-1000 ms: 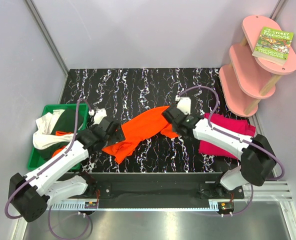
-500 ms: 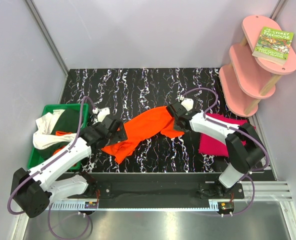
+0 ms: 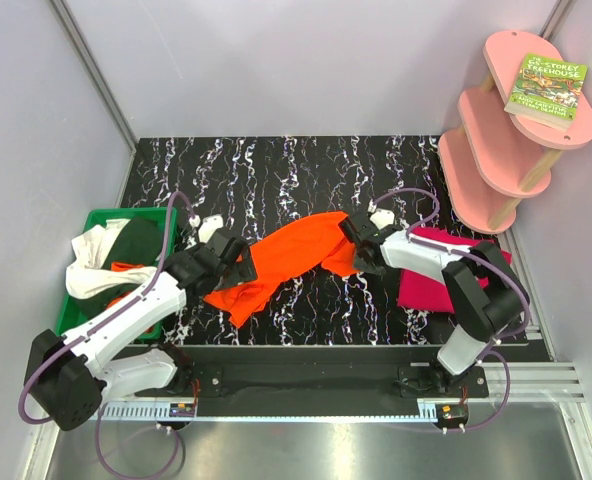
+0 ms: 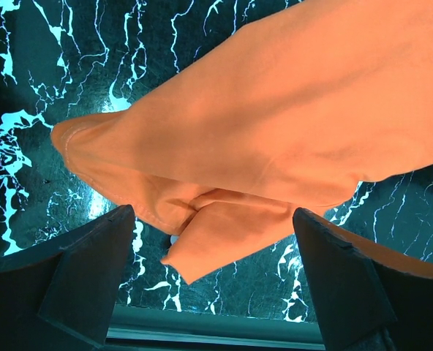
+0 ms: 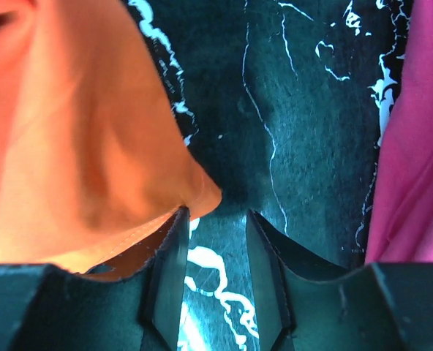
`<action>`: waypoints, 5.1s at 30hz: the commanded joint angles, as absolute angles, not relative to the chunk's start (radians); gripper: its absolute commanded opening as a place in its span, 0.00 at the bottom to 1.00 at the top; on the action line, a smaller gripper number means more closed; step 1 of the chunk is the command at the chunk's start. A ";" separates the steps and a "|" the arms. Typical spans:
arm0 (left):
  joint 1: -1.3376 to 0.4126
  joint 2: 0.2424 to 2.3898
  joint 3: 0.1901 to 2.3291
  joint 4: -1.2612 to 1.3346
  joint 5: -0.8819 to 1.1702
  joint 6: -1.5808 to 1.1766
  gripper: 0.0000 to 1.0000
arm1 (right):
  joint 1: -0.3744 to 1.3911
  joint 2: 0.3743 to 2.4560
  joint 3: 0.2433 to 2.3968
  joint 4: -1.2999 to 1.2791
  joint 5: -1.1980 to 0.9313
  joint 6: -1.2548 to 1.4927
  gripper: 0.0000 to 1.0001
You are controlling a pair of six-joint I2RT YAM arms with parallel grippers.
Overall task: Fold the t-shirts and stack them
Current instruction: Flatten out the tshirt
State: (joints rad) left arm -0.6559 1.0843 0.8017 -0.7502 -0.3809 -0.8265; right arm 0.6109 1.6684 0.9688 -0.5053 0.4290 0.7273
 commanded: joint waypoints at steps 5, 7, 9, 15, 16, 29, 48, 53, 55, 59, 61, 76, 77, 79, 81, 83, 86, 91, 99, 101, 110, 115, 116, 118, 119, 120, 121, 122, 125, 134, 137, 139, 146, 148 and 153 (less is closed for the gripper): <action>-0.660 1.097 0.836 -0.716 -0.368 -0.804 0.95 | 0.580 1.732 0.974 -0.433 0.393 0.744 0.46; -0.660 1.094 0.833 -0.718 -0.368 -0.805 0.95 | 0.581 1.736 0.970 -0.425 0.382 0.749 0.46; -0.660 1.094 0.831 -0.716 -0.370 -0.807 0.95 | 0.580 1.735 0.959 -0.419 0.377 0.750 0.46; -0.660 1.103 0.830 -0.715 -0.365 -0.818 0.95 | 0.574 1.753 0.937 -0.403 0.357 0.758 0.42; -0.661 1.106 0.830 -0.713 -0.364 -0.818 0.95 | 0.571 1.756 0.933 -0.393 0.351 0.759 0.42; -0.663 1.094 0.802 -0.715 -0.354 -0.830 0.94 | 0.555 1.747 0.877 -0.353 0.294 0.778 0.00; -0.669 1.123 0.795 -0.680 -0.324 -0.841 0.94 | 0.543 1.693 0.960 -0.420 0.410 0.690 0.67; -0.669 1.131 0.798 -0.680 -0.321 -0.835 0.94 | 0.514 1.744 0.948 -0.324 0.384 0.660 0.61; -0.669 1.135 0.802 -0.680 -0.321 -0.831 0.94 | 0.508 1.756 0.948 -0.292 0.380 0.649 0.59; -0.669 1.141 0.808 -0.678 -0.324 -0.827 0.94 | 0.499 1.749 0.939 -0.256 0.388 0.646 0.58; -0.669 1.146 0.813 -0.678 -0.325 -0.827 0.94 | 0.499 1.740 0.930 -0.239 0.393 0.647 0.57; -0.675 1.215 0.847 -0.652 -0.316 -0.810 0.94 | 0.488 1.565 0.841 -0.169 0.434 0.646 0.66; -0.675 1.221 0.850 -0.650 -0.313 -0.810 0.94 | 0.488 1.556 0.848 -0.169 0.440 0.638 0.66; -0.678 1.232 0.862 -0.649 -0.313 -0.808 0.94 | 0.488 1.554 0.871 -0.170 0.440 0.637 0.66; -0.681 1.239 0.873 -0.649 -0.313 -0.805 0.94 | 0.486 1.560 0.887 -0.172 0.437 0.634 0.66; -0.683 1.244 0.877 -0.650 -0.314 -0.802 0.94 | 0.486 1.577 0.910 -0.172 0.433 0.629 0.66; -0.683 1.244 0.877 -0.649 -0.314 -0.802 0.94 | 0.485 1.618 0.939 -0.172 0.422 0.617 0.66; -0.683 1.239 0.871 -0.652 -0.318 -0.796 0.94 | 0.471 1.695 0.968 -0.175 0.394 0.617 0.64; -0.683 1.232 0.864 -0.655 -0.328 -0.792 0.94 | 0.471 1.700 0.920 -0.181 0.387 0.658 0.60; -0.683 1.241 0.867 -0.653 -0.325 -0.792 0.94 | 0.471 1.687 0.902 -0.184 0.385 0.669 0.54; -0.684 1.256 0.876 -0.647 -0.313 -0.793 0.94 | 0.471 1.620 0.839 -0.201 0.390 0.689 0.00; -0.684 1.246 0.870 -0.647 -0.308 -0.799 0.94 | 0.471 1.579 0.834 -0.215 0.393 0.680 0.06; -0.684 1.243 0.867 -0.647 -0.307 -0.799 0.94 | 0.471 1.572 0.839 -0.227 0.391 0.677 0.15; -0.687 1.232 0.864 -0.647 -0.307 -0.804 0.94 | 0.471 1.542 0.845 -0.236 0.394 0.678 0.39; -0.687 1.229 0.859 -0.647 -0.307 -0.805 0.94 | 0.471 1.528 0.844 -0.239 0.396 0.677 0.47; -0.687 1.227 0.858 -0.646 -0.305 -0.808 0.94 | 0.469 1.516 0.841 -0.241 0.396 0.678 0.54; -0.687 1.221 0.854 -0.647 -0.305 -0.810 0.94 | 0.471 1.493 0.839 -0.244 0.394 0.678 0.56; -0.689 1.218 0.853 -0.647 -0.305 -0.813 0.94 | 0.471 1.483 0.835 -0.245 0.390 0.680 0.56; -0.695 1.210 0.848 -0.647 -0.304 -0.818 0.94 | 0.471 1.457 0.813 -0.244 0.374 0.683 0.56; -0.716 1.197 0.835 -0.649 -0.301 -0.834 0.94 | 0.471 1.440 0.706 -0.210 0.316 0.704 0.48; -0.722 1.187 0.824 -0.650 -0.301 -0.841 0.94 | 0.471 1.445 0.670 -0.192 0.299 0.706 0.48; -0.724 1.184 0.819 -0.649 -0.299 -0.844 0.94 | 0.471 1.447 0.666 -0.183 0.287 0.707 0.49; -0.732 1.177 0.815 -0.650 -0.301 -0.854 0.94 | 0.471 1.425 0.654 -0.161 0.279 0.716 0.51; -0.733 1.174 0.810 -0.650 -0.302 -0.859 0.94 | 0.471 1.391 0.653 -0.155 0.278 0.706 0.54; -0.735 1.186 0.813 -0.649 -0.302 -0.865 0.94 | 0.471 1.433 0.693 -0.155 0.271 0.646 0.56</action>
State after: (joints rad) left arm -0.7277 1.1976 0.8124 -0.6785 -0.3096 -0.8471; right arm 0.4747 1.4235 0.6582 -0.1833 0.2821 0.6891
